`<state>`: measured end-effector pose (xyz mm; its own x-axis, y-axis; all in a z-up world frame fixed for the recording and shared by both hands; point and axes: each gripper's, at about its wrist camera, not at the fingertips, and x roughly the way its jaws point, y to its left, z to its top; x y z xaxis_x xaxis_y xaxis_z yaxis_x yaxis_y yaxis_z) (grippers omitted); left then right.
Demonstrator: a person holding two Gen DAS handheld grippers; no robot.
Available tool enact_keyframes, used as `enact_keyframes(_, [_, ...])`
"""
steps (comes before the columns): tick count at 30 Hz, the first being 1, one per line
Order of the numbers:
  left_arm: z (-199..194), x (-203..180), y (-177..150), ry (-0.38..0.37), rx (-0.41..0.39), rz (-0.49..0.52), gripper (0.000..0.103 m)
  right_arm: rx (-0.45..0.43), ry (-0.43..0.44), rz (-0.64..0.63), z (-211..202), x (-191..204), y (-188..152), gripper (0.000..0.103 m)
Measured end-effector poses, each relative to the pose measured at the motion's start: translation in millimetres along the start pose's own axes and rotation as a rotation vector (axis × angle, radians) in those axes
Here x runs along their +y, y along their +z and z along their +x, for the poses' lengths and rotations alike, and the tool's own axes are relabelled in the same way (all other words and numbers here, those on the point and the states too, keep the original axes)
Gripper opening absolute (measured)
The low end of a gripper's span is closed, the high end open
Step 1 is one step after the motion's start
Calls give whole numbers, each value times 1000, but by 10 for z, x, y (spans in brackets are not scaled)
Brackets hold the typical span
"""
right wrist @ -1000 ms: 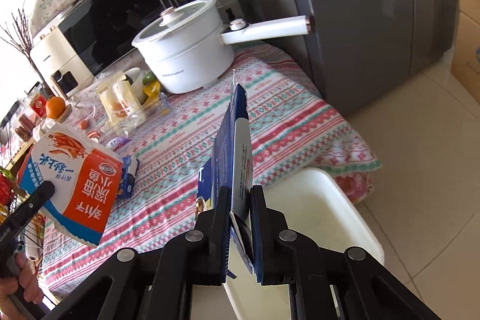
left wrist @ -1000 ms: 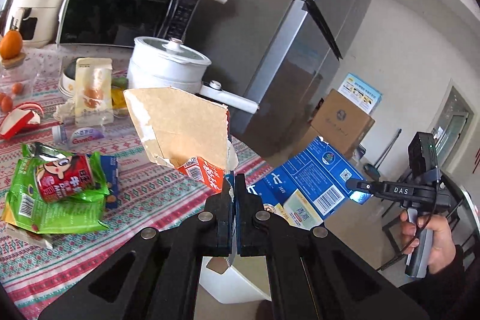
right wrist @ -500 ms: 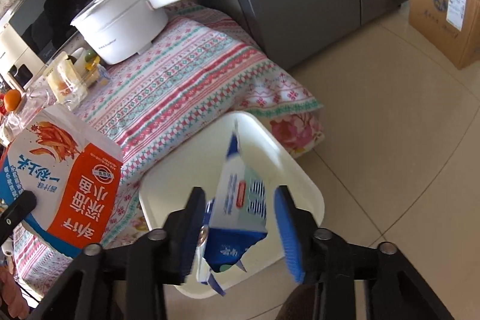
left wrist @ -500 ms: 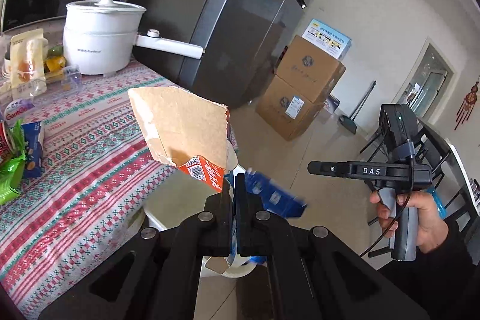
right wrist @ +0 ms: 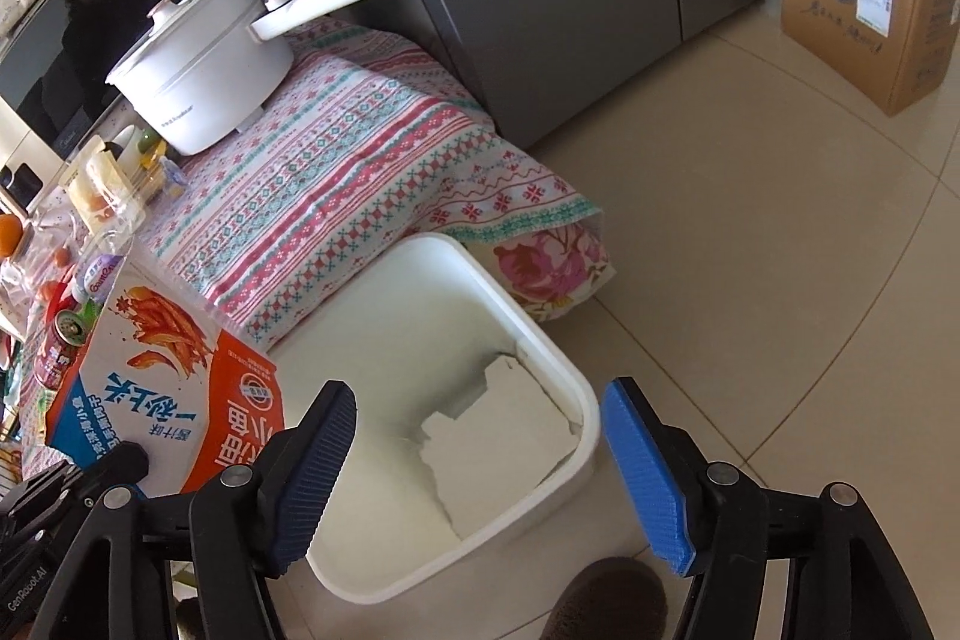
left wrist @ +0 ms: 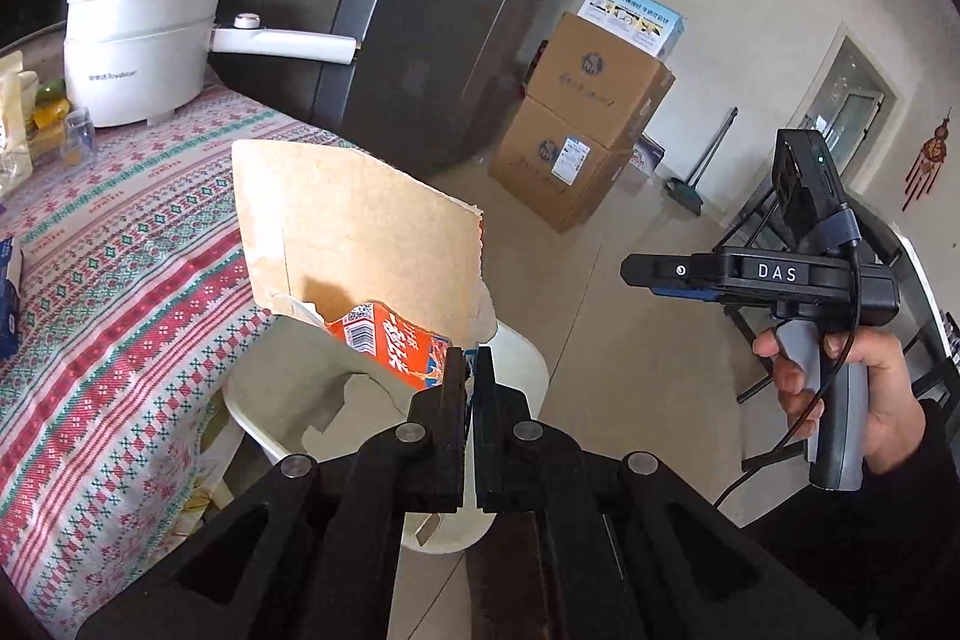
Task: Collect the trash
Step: 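Open the right tool to drop the carton into the bin while the left tool drops the paper bag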
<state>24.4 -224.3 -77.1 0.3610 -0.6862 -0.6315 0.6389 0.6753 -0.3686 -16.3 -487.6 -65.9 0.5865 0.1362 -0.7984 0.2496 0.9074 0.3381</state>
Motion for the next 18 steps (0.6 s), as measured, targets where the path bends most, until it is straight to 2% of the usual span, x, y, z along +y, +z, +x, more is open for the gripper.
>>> enact_keyframes(7, [-48, -140, 52, -30, -11, 44, 0, -16, -3, 37, -40, -83, 27, 74])
enact_keyframes(14, [220, 214, -2, -85, 56, -79, 0, -5, -4, 33, -6, -67, 9, 74])
enact_keyframes(18, [308, 196, -14, -60, 82, -58, 2, -1, -7, 26, 14, -44, 5, 74])
